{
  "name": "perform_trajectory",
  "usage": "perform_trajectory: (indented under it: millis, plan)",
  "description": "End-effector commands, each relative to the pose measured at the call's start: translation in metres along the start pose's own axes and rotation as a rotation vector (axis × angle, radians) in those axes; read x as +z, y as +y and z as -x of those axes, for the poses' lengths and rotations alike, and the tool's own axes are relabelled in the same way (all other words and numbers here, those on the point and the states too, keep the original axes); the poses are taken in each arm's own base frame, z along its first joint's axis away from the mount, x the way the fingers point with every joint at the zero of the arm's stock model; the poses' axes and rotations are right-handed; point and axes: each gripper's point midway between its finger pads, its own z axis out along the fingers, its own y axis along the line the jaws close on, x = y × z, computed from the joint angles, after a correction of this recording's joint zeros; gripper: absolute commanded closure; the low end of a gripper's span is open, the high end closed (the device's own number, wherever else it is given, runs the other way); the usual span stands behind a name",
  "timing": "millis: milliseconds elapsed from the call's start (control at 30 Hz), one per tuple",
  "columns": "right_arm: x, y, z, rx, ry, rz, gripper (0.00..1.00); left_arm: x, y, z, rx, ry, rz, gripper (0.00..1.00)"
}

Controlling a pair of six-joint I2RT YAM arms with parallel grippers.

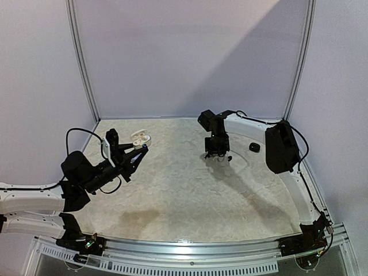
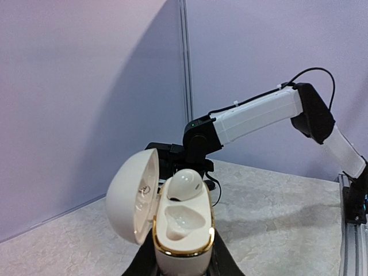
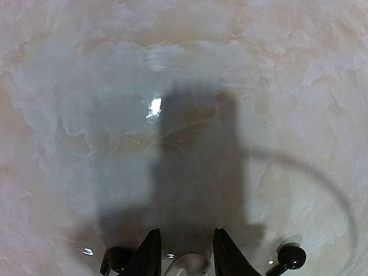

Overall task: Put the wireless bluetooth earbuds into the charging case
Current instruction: Move the left earbud to the center of the board.

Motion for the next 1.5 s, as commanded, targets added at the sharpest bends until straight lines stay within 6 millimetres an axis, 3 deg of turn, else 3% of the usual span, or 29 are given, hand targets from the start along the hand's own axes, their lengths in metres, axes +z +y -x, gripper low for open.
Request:
perform_trajectory:
  millis: [0, 433, 567, 733, 967, 1067, 1233, 1467]
  plan:
    - [0.019, -0.002, -0.024, -0.007, 0.082, -0.008, 0.7, 0.002, 0.004, 0.002, -0.004, 0.002, 0.007, 1.0]
    - [0.0, 0.001, -0.07, -0.162, 0.124, -0.016, 0.81, 0.001, 0.005, 0.001, 0.001, 0.003, 0.012, 1.0]
    - [-0.013, 0.017, -0.088, -0.237, 0.108, 0.045, 0.82, 0.002, 0.006, 0.0, -0.001, 0.005, 0.013, 1.0]
    - [-0.024, 0.029, -0.121, -0.322, 0.146, 0.094, 0.82, 0.002, 0.006, 0.001, -0.001, 0.005, 0.013, 1.0]
    - [-0.048, 0.05, -0.181, -0.529, 0.186, 0.15, 0.79, 0.002, 0.006, -0.001, 0.001, 0.01, 0.014, 1.0]
    - [-0.055, 0.05, -0.201, -0.6, 0.205, 0.146, 0.77, 0.002, 0.006, -0.001, 0.001, 0.011, 0.015, 1.0]
    - [-0.069, 0.048, -0.214, -0.675, 0.22, 0.149, 0.68, 0.001, 0.005, -0.002, 0.001, 0.012, 0.01, 1.0]
    - [-0.08, 0.032, -0.203, -0.741, 0.188, 0.049, 0.62, 0.001, 0.005, -0.001, 0.004, 0.008, 0.006, 1.0]
